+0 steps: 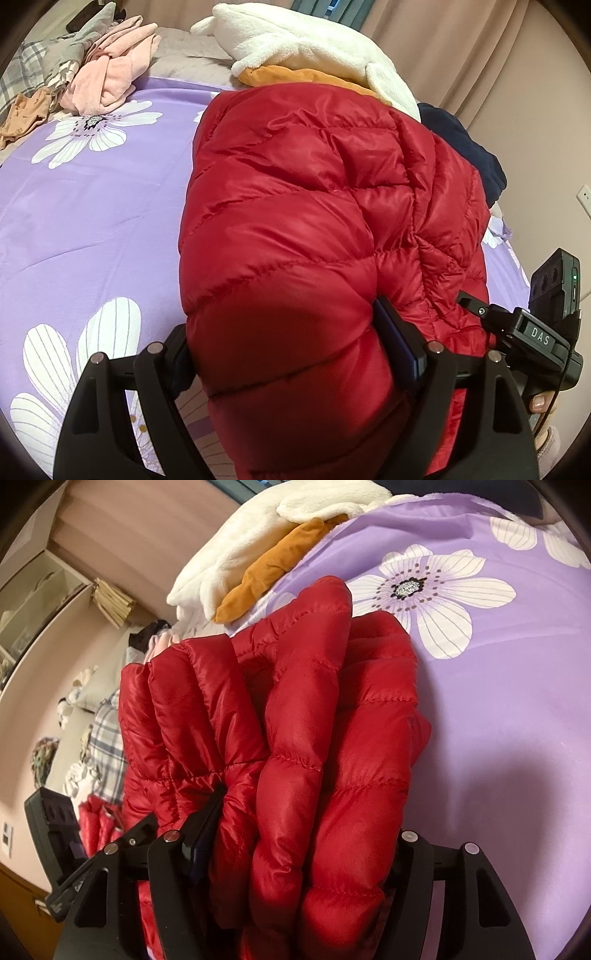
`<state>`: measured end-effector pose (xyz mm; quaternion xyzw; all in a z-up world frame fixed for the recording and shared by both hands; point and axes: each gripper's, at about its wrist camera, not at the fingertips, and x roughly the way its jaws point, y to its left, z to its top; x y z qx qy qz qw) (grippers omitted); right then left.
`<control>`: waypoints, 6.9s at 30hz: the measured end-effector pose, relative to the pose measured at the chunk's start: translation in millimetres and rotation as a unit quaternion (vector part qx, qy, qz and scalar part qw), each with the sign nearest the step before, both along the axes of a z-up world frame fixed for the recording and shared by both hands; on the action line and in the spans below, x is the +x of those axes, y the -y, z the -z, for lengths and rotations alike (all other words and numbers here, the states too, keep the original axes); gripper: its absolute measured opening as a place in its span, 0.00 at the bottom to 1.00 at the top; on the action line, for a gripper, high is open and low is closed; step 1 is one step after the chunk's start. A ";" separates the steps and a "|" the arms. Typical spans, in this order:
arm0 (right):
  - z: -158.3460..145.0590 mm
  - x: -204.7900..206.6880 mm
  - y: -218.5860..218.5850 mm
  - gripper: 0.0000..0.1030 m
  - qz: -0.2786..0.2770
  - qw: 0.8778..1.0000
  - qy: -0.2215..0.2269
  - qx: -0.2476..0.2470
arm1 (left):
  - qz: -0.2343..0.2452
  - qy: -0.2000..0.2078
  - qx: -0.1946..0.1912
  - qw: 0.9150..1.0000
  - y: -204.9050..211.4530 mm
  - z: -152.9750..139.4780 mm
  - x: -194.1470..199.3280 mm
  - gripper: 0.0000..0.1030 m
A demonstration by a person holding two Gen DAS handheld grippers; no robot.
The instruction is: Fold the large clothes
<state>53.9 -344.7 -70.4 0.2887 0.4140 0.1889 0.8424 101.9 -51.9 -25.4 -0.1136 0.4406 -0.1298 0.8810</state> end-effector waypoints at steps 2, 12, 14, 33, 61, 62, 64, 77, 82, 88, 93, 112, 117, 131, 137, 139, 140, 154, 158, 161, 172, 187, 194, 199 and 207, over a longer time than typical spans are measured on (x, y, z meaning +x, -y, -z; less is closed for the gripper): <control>0.1 0.2 0.1 0.64 0.000 1.000 0.001 0.000 | 0.000 0.000 0.001 1.000 -0.1 -0.1 0.2 0.83; -0.1 0.2 -0.6 0.64 -0.001 1.000 0.000 -0.001 | -0.001 0.000 0.003 1.000 -0.5 -0.8 -0.6 0.83; -0.4 0.4 -0.9 0.64 0.000 1.000 0.000 -0.002 | -0.001 0.000 0.004 1.000 -0.8 -1.2 -0.9 0.83; -1.7 -4.5 3.2 0.71 0.018 1.000 -0.004 -0.012 | -0.014 0.001 0.029 0.999 4.9 -5.9 -7.7 0.83; -32.0 -25.9 -3.9 0.77 0.066 0.986 0.054 -0.141 | -0.021 0.028 0.111 0.993 23.9 -25.4 -34.0 0.83; -33.5 -27.1 -4.0 0.77 0.068 0.985 0.057 -0.145 | -0.019 0.031 0.115 0.993 24.8 -26.4 -35.8 0.82; -36.8 -29.9 -2.6 0.77 0.074 0.983 0.064 -0.153 | -0.014 0.032 0.119 0.992 25.6 -27.4 -40.5 0.81; -57.7 -37.4 6.7 0.77 0.057 0.990 0.114 -0.068 | 0.002 0.018 0.099 0.995 23.6 -32.6 -50.8 0.68; -48.5 -18.4 2.5 0.77 0.022 0.996 0.091 0.006 | 0.006 0.009 0.090 0.996 26.1 -30.1 -50.7 0.68; -44.4 -8.7 -9.2 0.74 -0.005 0.995 0.092 0.040 | 0.005 0.004 0.092 0.996 26.5 -29.2 -48.7 0.68; -52.0 -4.4 -12.9 0.68 -0.012 0.995 0.098 0.016 | 0.004 0.004 0.092 0.996 28.0 -29.0 -49.2 0.68; -72.1 -6.0 -29.2 0.13 -0.034 0.986 0.160 -0.012 | 0.007 0.005 0.070 0.997 23.1 -36.2 -51.6 0.69; -61.1 -8.7 -8.8 0.13 0.016 0.990 0.142 -0.007 | 0.009 0.011 0.053 0.998 23.4 -42.6 -55.7 0.71; -51.0 -11.4 -17.0 0.31 0.036 0.984 0.106 -0.142 | 0.014 0.011 0.084 0.996 32.5 -28.6 -50.2 0.69; -79.3 -43.0 -21.2 0.42 0.025 0.971 0.170 -0.165 | 0.013 0.009 0.085 0.996 32.4 -28.1 -49.7 0.69; -82.4 -51.5 -28.6 0.42 -0.005 0.969 0.190 -0.157 | 0.013 0.009 0.086 0.996 32.3 -28.2 -49.4 0.69; -82.1 -55.4 -33.5 0.42 -0.024 0.968 0.197 -0.153 | 0.013 0.009 0.087 0.996 31.9 -28.2 -49.2 0.69; -23.9 -46.7 -73.4 0.32 -0.088 0.958 0.157 -0.223 | 0.010 0.025 0.085 0.996 32.0 -40.5 -35.2 0.68; -25.2 -50.4 -74.3 0.32 -0.091 0.958 0.158 -0.221 | 0.011 0.052 0.087 0.995 35.3 -50.9 -22.0 0.67; -24.2 -52.2 -72.4 0.32 -0.089 0.960 0.158 -0.216 | 0.010 0.037 0.099 0.994 38.7 -38.8 -3.6 0.63; -19.8 -48.6 -75.5 0.32 -0.086 0.960 0.153 -0.217 | 0.016 0.015 0.113 0.993 39.8 -17.0 11.1 0.67; -24.9 -49.9 -66.3 0.32 -0.062 0.973 0.129 -0.180 | 0.031 0.029 0.104 0.994 25.2 -46.3 -62.1 0.62; -23.7 -46.5 -66.8 0.32 -0.062 0.975 0.115 -0.179 | 0.034 -0.017 0.108 0.993 25.8 -12.8 -64.9 0.60; -30.1 -51.8 -68.9 0.32 -0.057 0.973 0.112 -0.194 | 0.031 -0.014 0.106 0.994 25.7 -18.3 -70.0 0.60; -34.1 -68.0 -57.0 0.32 -0.052 0.976 0.116 -0.179 | 0.030 -0.013 0.102 0.994 21.0 -19.2 -82.8 0.61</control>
